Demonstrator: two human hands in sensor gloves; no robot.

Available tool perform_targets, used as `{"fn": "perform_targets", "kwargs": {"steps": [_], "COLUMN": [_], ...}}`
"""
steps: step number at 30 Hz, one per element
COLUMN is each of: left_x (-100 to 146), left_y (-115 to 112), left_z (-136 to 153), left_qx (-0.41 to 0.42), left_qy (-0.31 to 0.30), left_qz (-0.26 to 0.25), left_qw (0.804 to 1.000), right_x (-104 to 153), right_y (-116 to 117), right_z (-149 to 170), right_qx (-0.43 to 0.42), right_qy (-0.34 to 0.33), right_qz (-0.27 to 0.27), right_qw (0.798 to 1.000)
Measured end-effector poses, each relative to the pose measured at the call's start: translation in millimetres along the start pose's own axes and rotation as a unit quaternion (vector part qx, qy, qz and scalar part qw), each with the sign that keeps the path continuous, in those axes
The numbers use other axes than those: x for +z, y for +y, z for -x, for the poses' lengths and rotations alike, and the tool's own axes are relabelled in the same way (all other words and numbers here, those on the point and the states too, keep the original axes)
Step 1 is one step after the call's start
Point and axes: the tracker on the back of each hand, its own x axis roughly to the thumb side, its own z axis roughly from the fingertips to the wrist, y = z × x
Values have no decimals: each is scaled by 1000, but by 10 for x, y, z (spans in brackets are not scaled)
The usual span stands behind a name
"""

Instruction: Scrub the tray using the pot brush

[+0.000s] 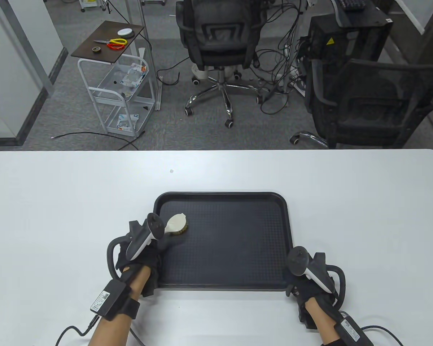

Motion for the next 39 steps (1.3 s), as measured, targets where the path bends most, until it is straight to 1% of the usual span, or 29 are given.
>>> {"fn": "perform_targets", "kwargs": {"steps": [3,5,7,9,12,15,17,23,27,31,34,37,39], "left_x": [-26,-12,36,102,236,363,444,647,727,767,783,759,731], "left_y": [70,137,216,299,390,388,341,137,-3,-66,-74,-100,-122], "left_z": [75,57,-16,-156,-480,-840,-1137,-1854,-2155,-2276,-2297,-2236,-2140], "left_qx": [-23,-36,-20,-18,-24,-11,-11,-21,-35,-31,-27,-34,-36], "left_qy": [21,21,5,-20,-68,-113,-143,-208,-228,-241,-246,-240,-230], "left_qz": [-6,-12,-31,-48,-69,-72,-64,-43,-37,-28,-26,-21,-23], "left_qw": [1000,999,999,998,995,991,988,977,972,970,969,970,972], "right_x": [0,1,0,-1,1,1,2,3,3,3,3,3,3], "right_y": [0,-1,-1,-2,-1,-2,-2,-3,-2,-2,-2,-2,-3], "right_z": [0,1,2,2,2,2,2,3,4,6,6,8,7], "right_qx": [-2,-1,-2,-2,-2,-1,-1,0,-2,-3,-2,-3,-2], "right_qy": [0,1,0,0,0,0,0,-1,-1,-1,-1,-1,-1], "right_qz": [0,0,0,-1,-1,-1,-1,-1,-1,-1,-1,-2,-2], "right_qw": [1000,1000,1000,1000,1000,1000,1000,1000,1000,1000,1000,1000,1000]}}
